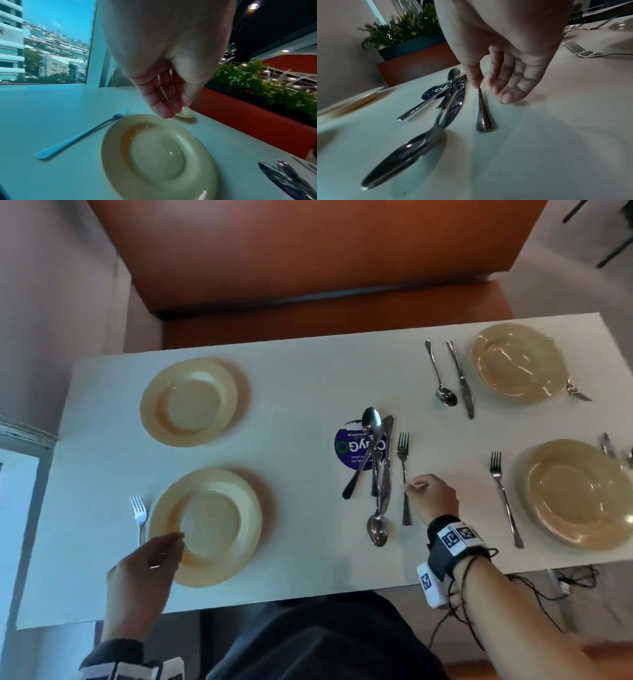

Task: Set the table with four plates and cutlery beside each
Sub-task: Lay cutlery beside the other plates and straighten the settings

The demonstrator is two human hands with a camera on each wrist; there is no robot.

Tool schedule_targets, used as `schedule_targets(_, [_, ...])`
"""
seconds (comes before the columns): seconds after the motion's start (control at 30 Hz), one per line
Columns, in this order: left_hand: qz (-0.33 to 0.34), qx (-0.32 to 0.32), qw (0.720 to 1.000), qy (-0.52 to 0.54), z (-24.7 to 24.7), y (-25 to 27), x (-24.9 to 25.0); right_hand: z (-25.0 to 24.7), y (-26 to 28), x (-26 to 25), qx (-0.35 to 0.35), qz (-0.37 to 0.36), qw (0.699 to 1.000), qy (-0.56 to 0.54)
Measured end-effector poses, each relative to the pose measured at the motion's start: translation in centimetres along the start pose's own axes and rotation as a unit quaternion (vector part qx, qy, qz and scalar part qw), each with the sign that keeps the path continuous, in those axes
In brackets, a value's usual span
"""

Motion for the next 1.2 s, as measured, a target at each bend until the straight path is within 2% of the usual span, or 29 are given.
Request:
schedule_targets(0.23, [0.074,-0.068,0.995,0.008,4.1,1.7,6.4,0.5,-2.1,-0.7,-0.023,-0.013,0.997,0.07])
schedule_targets(0.4, [0.137,-0.079,0.987,-0.005,6.4,1.3,10.9,0.1,-2.6,-1.0,-0.081,-0.004,0.99,0.116])
schedule_targets(0.57, [0.225,-0.097,0.97,0.001,8.1,0.4,15.6,-0.8,-2.9,-0.7,-0.121,-0.009,0.989,0.088])
schedule_targets(0.67, [0.293,-0.102,0.951,-0.006,9.3,-0.3,18.6,-1.6,-2.5,-1.2,-0.128,-0.042,0.986,0.098])
schedule_targets(0.73, [0.358,-0.083,0.929,-0.031,10.0,-0.5,20.6,-2.1,-1.6,-2.3,-0.123,-0.085,0.984,0.097])
schedule_targets(0.87, [0.487,0.023,0.862,-0.136,10.7,-0.7,23.6,-2.5,1.6,-6.5,-0.124,-0.192,0.964,0.132])
schedule_targets(0.97, [0.531,0.083,0.821,-0.191,10.1,-2.2,23.1,-1.6,4.3,-10.3,-0.125,-0.262,0.94,0.179])
schedule_targets(1.1, [0.517,0.123,0.818,-0.221,7.1,-5.2,19.3,1.6,7.1,-14.6,-0.135,-0.314,0.917,0.207])
schedule_targets(1.2, [0.49,0.107,0.832,-0.239,4.4,-7.3,15.8,5.5,8.7,-17.4,-0.153,-0.344,0.901,0.213])
Point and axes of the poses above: each hand's wrist, its own y-axis away from the middle knuckle, its own z-axis out of the palm, x = y × z, the point moved 2 cm from there along -y, towards the middle knuckle, and after that the axes turned 9 degrees about -y, right-handed, at the moved point
